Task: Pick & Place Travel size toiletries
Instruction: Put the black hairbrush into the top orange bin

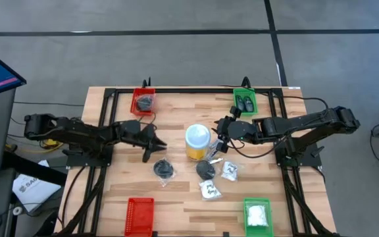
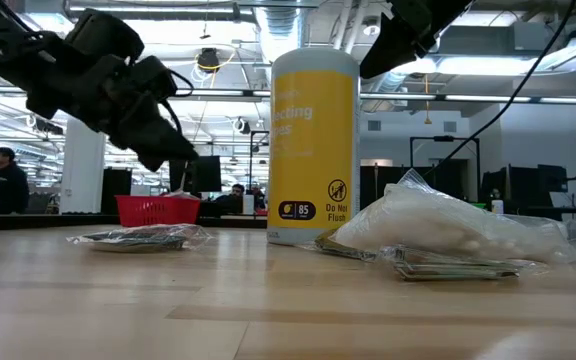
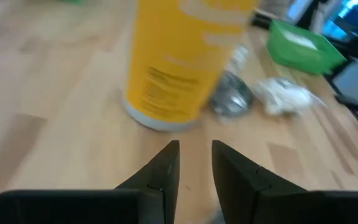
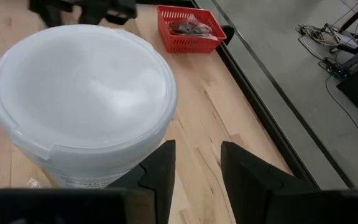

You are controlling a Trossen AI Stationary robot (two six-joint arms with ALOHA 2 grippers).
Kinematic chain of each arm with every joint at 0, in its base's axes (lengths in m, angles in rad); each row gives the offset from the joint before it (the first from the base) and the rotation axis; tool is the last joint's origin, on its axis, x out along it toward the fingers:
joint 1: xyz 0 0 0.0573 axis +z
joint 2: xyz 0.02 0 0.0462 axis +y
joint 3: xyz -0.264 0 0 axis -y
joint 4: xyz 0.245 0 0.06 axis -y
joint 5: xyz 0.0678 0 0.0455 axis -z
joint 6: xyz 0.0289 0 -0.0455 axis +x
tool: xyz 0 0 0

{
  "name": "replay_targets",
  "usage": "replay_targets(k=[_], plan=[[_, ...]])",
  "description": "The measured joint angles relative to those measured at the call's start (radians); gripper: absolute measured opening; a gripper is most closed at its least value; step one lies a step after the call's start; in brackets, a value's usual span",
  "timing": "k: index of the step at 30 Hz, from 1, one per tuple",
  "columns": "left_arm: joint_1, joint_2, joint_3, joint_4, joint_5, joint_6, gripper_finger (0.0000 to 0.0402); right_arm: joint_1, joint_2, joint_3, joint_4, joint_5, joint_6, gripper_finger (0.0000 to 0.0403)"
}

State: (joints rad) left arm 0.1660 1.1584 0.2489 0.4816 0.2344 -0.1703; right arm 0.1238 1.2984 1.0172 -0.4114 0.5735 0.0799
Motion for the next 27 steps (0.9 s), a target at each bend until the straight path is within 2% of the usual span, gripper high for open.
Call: replay_targets(k=[6, 11, 20, 27], plan=[[-0.100, 0.000, 0.000, -0.034, -0.007, -0.013, 0.0086, 0.000, 0.000, 0.000, 0.000, 0.000, 0.000, 0.0118], [-0.149, 0.013, 0.000, -0.058, -0.082, -0.012, 0.0085, 0.000, 0.000, 0.000, 0.000, 0.000, 0.001, 0.0118], [-0.167, 0.101, 0.000, -0.056, -0.099, -0.023, 0.0085, 0.000, 0.000, 0.000, 0.000, -0.001, 0.003, 0.0118], [-0.170, 0.197, 0.000, 0.009, -0.133, -0.048, 0.0093, 0.000, 0.000, 0.000, 0.000, -0.001, 0.003, 0.0118]])
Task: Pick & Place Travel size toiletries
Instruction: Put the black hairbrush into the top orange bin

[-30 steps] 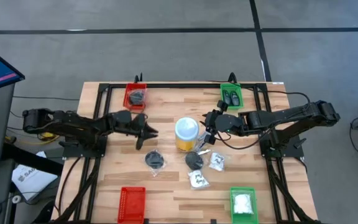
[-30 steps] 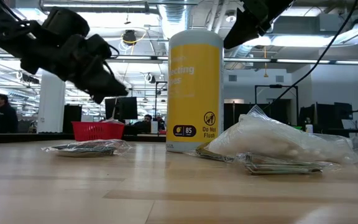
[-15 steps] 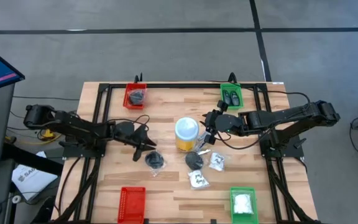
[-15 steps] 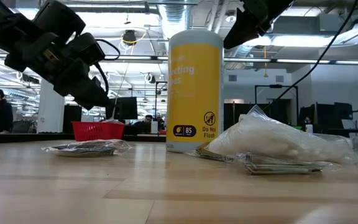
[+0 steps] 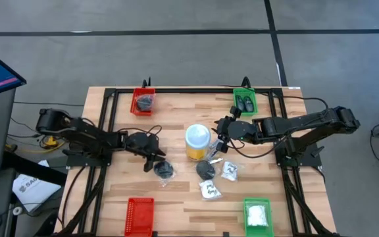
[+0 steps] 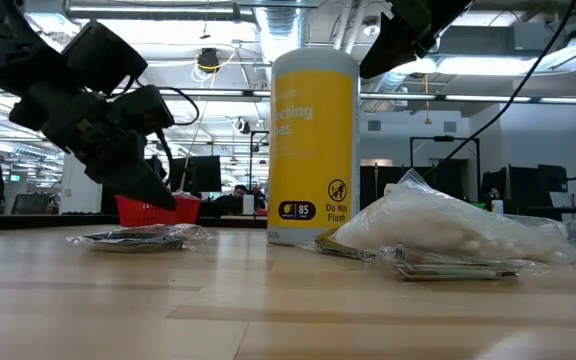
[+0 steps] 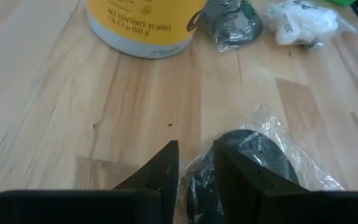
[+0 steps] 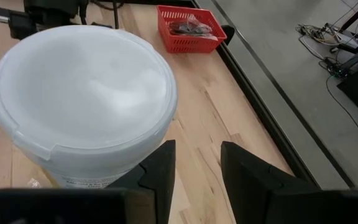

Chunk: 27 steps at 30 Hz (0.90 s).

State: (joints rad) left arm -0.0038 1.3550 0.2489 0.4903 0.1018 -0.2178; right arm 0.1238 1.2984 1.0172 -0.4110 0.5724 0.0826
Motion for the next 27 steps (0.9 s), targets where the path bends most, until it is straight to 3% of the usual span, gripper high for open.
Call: replay_targets(k=[14, 27], plan=[[-0.018, 0.080, 0.000, 0.037, -0.050, -0.008, 0.0189, 0.000, 0.000, 0.000, 0.000, 0.000, -0.003, 0.0118], [-0.019, 0.163, 0.002, 0.078, -0.051, -0.054, 0.0192, 0.000, 0.000, 0.000, 0.001, 0.000, -0.002, 0.0118]])
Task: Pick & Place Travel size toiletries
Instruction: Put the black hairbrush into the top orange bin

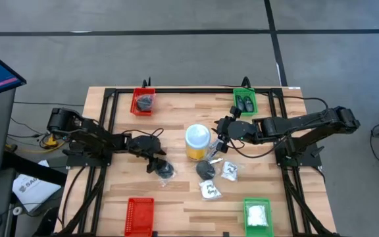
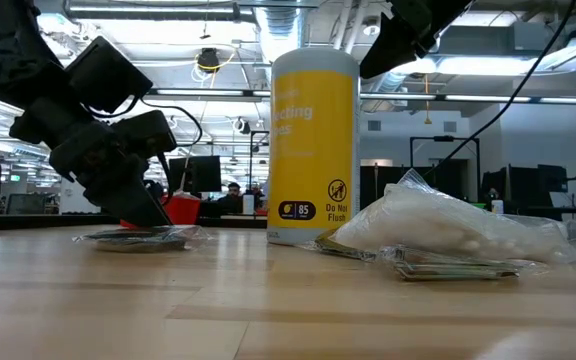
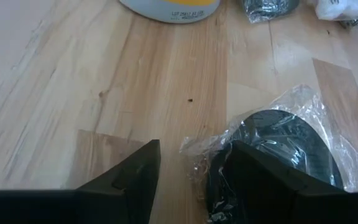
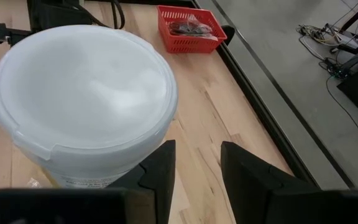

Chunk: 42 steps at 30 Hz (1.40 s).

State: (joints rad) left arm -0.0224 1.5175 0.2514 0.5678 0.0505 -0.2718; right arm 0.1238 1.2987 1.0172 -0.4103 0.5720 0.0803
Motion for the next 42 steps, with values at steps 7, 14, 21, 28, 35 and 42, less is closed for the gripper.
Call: replay_targets(k=[7, 14, 21, 28, 35, 42], plan=[[-0.020, 0.001, 0.000, 0.006, -0.015, 0.002, 0.0191, 0.000, 0.000, 0.000, 0.000, 0.000, 0.000, 0.0118], [-0.037, 0.002, 0.000, 0.005, -0.015, 0.002, 0.0190, 0.000, 0.000, 0.000, 0.000, 0.000, 0.000, 0.0118], [-0.037, 0.002, 0.000, -0.005, -0.009, 0.006, 0.0173, 0.000, 0.000, 0.000, 0.000, 0.000, 0.000, 0.0118], [-0.040, 0.002, -0.001, -0.011, 0.039, 0.024, 0.0059, 0.000, 0.000, 0.000, 0.000, 0.000, 0.000, 0.0118], [-0.040, 0.004, -0.002, -0.017, 0.042, 0.020, 0.0002, 0.000, 0.000, 0.000, 0.000, 0.000, 0.000, 0.0118], [-0.040, -0.007, -0.003, -0.014, 0.026, 0.020, 0.0000, 0.000, 0.000, 0.000, 0.000, 0.000, 0.000, 0.0118]])
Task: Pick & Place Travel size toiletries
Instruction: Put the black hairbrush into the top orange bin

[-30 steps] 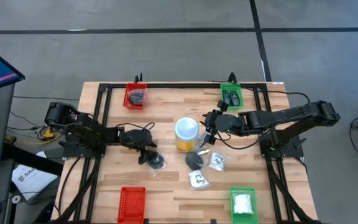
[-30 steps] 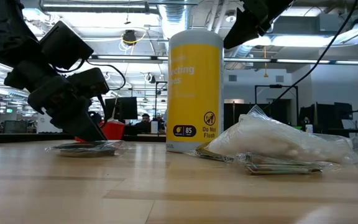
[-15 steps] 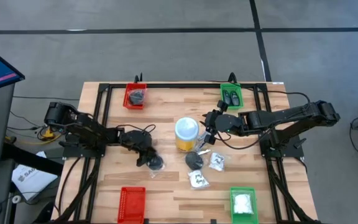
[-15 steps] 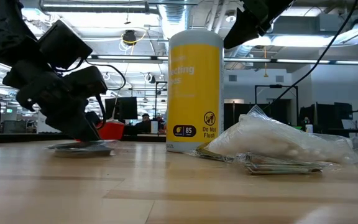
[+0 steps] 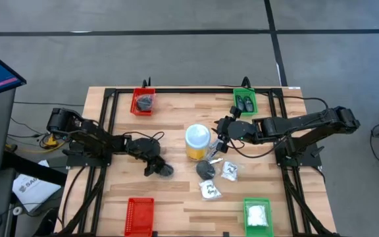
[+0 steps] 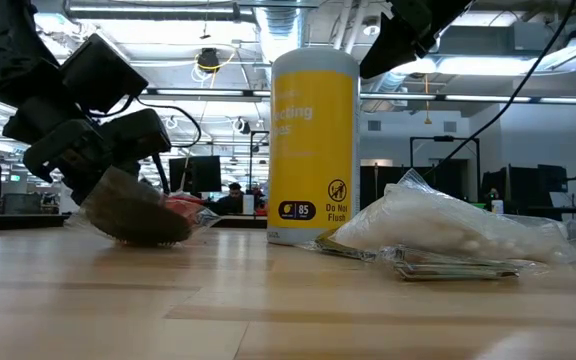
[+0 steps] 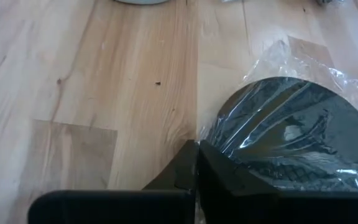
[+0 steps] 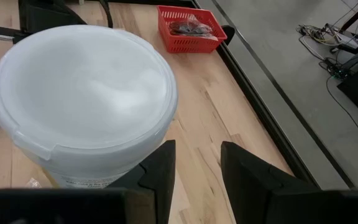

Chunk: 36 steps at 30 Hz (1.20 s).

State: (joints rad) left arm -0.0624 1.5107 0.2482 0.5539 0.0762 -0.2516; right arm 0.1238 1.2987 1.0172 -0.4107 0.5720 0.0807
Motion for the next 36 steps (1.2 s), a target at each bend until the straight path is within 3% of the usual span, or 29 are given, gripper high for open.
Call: replay_targets(k=[10, 18, 21, 25, 36], plan=[[0.001, -0.153, 0.012, -0.004, -0.037, 0.010, 0.0000, 0.000, 0.000, 0.000, 0.000, 0.000, 0.000, 0.0118], [0.001, -0.353, 0.013, -0.030, -0.170, 0.011, 0.0000, 0.000, 0.000, 0.000, 0.000, 0.000, 0.000, 0.0118], [0.001, -0.434, 0.013, -0.089, -0.259, 0.011, 0.0000, 0.000, 0.000, 0.000, 0.000, 0.000, 0.000, 0.0118], [0.002, -0.541, 0.013, -0.176, -0.451, 0.013, 0.0000, 0.000, 0.000, 0.000, 0.000, 0.000, 0.000, 0.0118], [0.010, -0.720, 0.014, -0.238, -0.852, 0.220, 0.0000, 0.000, 0.000, 0.000, 0.000, 0.000, 0.000, 0.0118]])
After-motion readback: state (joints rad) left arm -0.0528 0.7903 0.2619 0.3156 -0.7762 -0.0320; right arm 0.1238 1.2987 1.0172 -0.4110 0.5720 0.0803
